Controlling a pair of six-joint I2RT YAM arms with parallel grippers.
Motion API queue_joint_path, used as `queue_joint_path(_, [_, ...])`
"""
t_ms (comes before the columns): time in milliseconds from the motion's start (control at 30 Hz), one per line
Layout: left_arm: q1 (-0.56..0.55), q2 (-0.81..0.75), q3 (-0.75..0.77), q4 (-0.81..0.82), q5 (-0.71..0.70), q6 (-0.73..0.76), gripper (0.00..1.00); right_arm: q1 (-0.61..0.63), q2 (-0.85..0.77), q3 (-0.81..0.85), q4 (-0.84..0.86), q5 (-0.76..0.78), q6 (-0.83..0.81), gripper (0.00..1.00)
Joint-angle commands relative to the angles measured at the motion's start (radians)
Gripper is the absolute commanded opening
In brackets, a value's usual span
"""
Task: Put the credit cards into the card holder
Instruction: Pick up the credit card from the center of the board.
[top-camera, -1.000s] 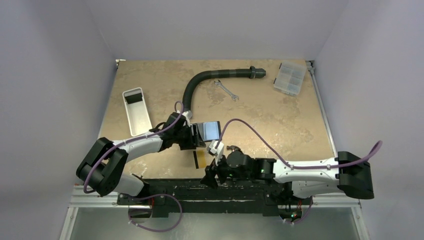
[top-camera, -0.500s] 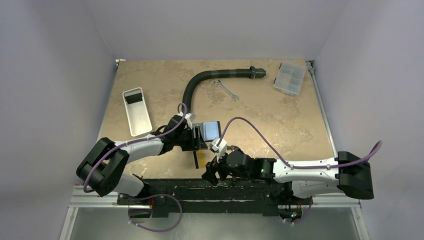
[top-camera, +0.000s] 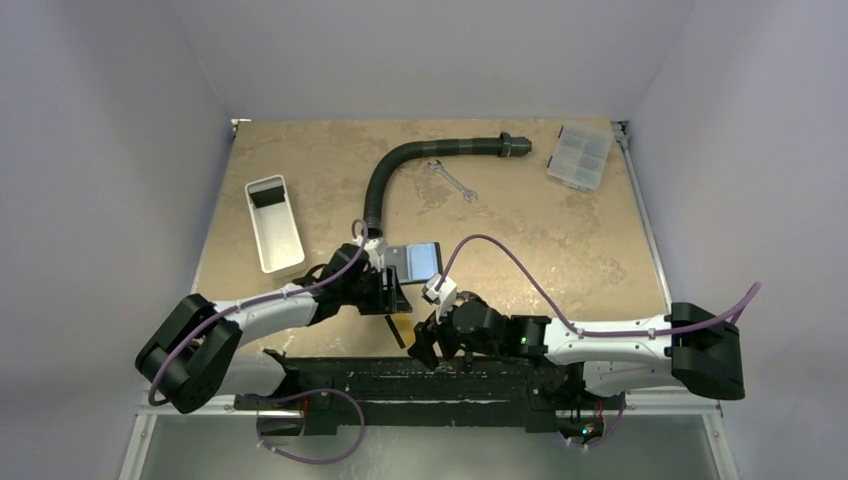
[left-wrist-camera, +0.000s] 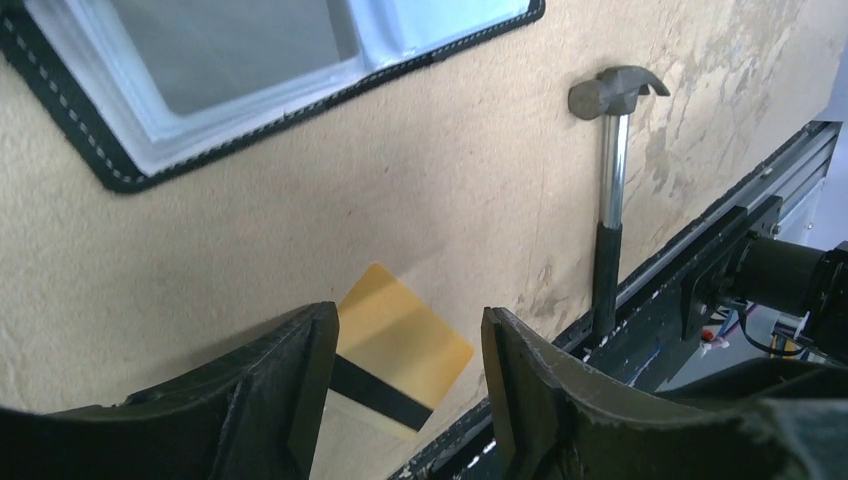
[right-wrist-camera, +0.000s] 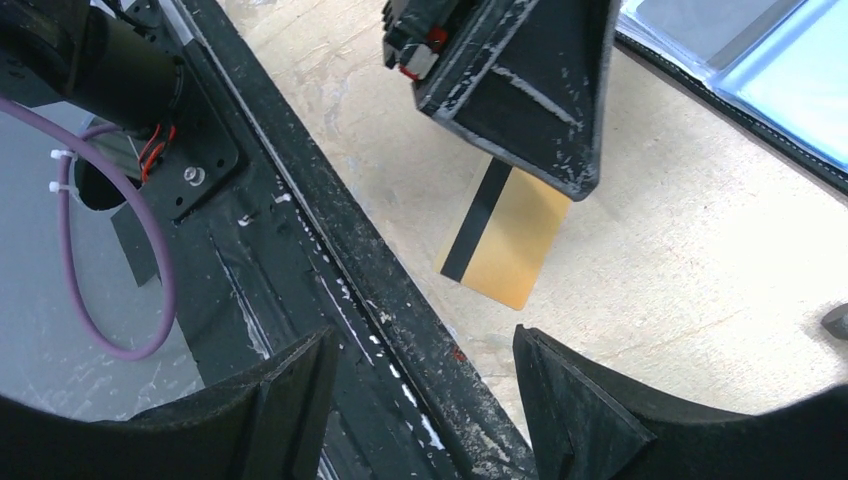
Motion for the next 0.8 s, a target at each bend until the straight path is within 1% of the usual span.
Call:
queue_joint_path(0, [-0.007, -0.045, -0.053, -0.094, -0.002, -0.012, 0.59, -0.005, 0.02, 0.006, 0.026, 0.006, -0.008, 0.73])
queue_joint_path(133, [-0.01, -0.038, -0.05, -0.08, 0.013, -0.02, 0.59, -0.005, 0.062, 0.038, 0.009, -0.023, -0.038, 0.76])
queue_joint_path(233, [-0.013, -0.024, -0.047, -0.061, 0.032, -0.029, 0.59, -0.005, 0.101, 0.072, -0.005, -0.012, -0.072, 0.76])
queue_joint_path(300, [-0.015, -0.024, -0.045, -0.062, 0.035, -0.03, 0.59, -0.005, 0.111, 0.076, 0.005, -0.051, -0.042, 0.77])
queue_joint_path(400, [-0.018, -0.02, -0.044, -0.054, 0.048, -0.03, 0.59, -0.006, 0.113, 0.05, 0.052, -0.068, 0.0, 0.79])
queue_joint_path(500, [-0.024, -0.005, -0.041, -0.046, 0.063, -0.037, 0.59, -0.006, 0.13, 0.04, 0.075, -0.077, 0.03, 0.79])
queue_joint_path(600, [-0.03, 0.0, -0.042, -0.046, 0.063, -0.038, 0.59, -0.006, 0.148, 0.038, 0.078, -0.078, 0.041, 0.79])
queue_joint_path(767, [-0.038, 0.01, -0.035, -0.046, 0.072, -0.033, 0.59, -0.006, 0.128, 0.036, 0.073, -0.076, 0.021, 0.78])
